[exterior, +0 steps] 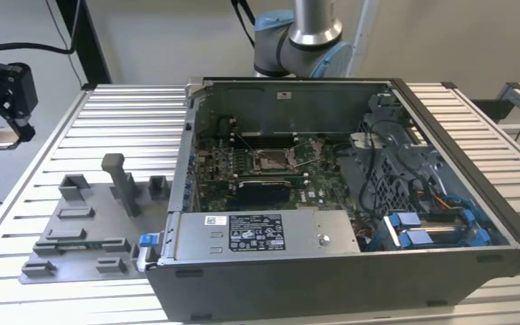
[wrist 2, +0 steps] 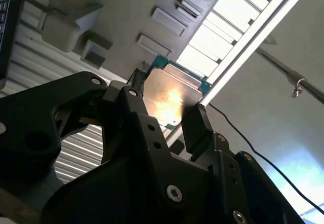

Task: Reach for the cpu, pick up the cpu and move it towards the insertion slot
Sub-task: 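Pick up the cpu and move it towards the insertion slot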

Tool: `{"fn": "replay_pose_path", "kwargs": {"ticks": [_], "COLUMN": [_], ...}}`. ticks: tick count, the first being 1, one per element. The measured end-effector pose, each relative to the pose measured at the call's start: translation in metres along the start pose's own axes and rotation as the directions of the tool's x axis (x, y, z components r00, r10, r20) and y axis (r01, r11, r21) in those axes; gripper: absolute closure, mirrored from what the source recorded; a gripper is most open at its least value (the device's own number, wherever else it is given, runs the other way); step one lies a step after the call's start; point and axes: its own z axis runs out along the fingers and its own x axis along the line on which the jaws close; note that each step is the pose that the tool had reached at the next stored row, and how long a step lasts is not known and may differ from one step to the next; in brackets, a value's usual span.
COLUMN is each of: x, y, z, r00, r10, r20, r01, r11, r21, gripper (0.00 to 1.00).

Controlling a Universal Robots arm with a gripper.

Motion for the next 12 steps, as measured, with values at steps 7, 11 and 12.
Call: {"fn": "replay_pose_path", "kwargs": {"ticks": [7, 11, 12], "x": [0.0000, -0.0002, -0.0003], "y": [0.0002, 0.0003, 0.0003], "z": [-0.0041, -0.0047, -0.0047], "r00": [1.0000, 1.0000, 1.0000], "r10": [0.000, 0.000, 0.000], "r20": [0.0000, 0.0000, 0.0000], "r01": [0.000, 0.000, 0.000], "r11": [1.0000, 1.0000, 1.0000], "r21": [0.0000, -0.0001, 0.0000], "gripper": [1.00, 1.00, 1.00]}}
